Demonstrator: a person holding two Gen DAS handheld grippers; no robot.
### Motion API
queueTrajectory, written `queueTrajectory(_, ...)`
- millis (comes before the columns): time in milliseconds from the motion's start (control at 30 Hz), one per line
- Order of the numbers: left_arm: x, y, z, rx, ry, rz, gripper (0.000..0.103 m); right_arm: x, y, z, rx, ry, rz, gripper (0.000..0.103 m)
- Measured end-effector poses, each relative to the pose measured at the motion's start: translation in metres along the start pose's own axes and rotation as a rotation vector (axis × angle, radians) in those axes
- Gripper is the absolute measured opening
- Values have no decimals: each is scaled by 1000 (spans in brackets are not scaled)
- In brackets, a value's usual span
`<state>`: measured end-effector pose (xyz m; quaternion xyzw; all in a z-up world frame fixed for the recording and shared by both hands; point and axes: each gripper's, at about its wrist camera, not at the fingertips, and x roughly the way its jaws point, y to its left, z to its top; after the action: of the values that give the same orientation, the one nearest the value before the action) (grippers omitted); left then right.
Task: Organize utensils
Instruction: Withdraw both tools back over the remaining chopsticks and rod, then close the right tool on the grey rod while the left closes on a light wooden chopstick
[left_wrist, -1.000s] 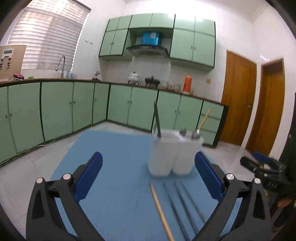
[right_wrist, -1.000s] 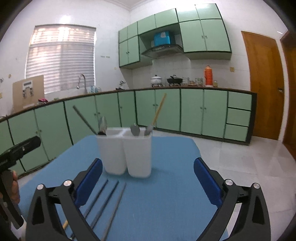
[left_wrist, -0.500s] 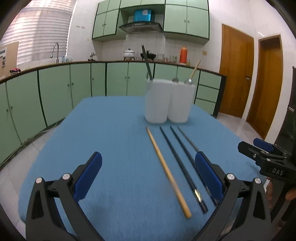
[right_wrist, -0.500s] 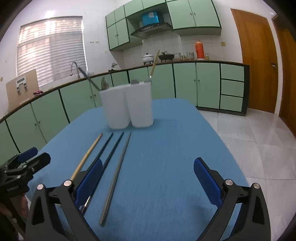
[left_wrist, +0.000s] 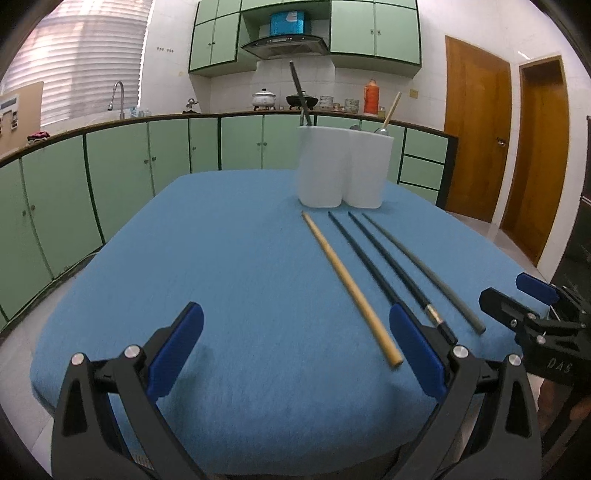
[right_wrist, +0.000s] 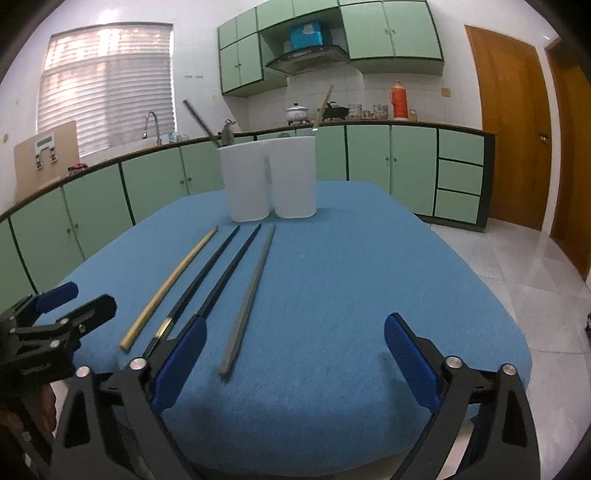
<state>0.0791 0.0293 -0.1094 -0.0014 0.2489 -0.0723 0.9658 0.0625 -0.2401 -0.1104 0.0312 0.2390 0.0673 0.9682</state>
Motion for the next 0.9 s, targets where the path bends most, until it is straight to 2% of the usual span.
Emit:
queueTrajectory(100, -3, 1, -3, -7, 2, 5, 98, 1, 8, -4, -40, -1, -7, 82)
queueTrajectory(167, -4, 3, -3, -8, 6, 9, 98, 3, 13, -7, -56, 8, 2, 70)
queueTrajectory(267, -7, 4, -4, -14, 5, 12, 98, 5, 19, -12, -68, 17, 14, 60)
queueTrajectory(567, -9, -2, -2, -9, 0, 6, 98, 1, 26, -23, -62, -22, 0, 29)
queueTrajectory(767, -11, -6, -2, -8, -4, 0, 98, -1, 32, -27, -69, -36, 1, 13)
queueTrajectory(900, -11, -10, -2, -10, -1, -5, 98, -1, 37, -28, -91, -50, -10, 9)
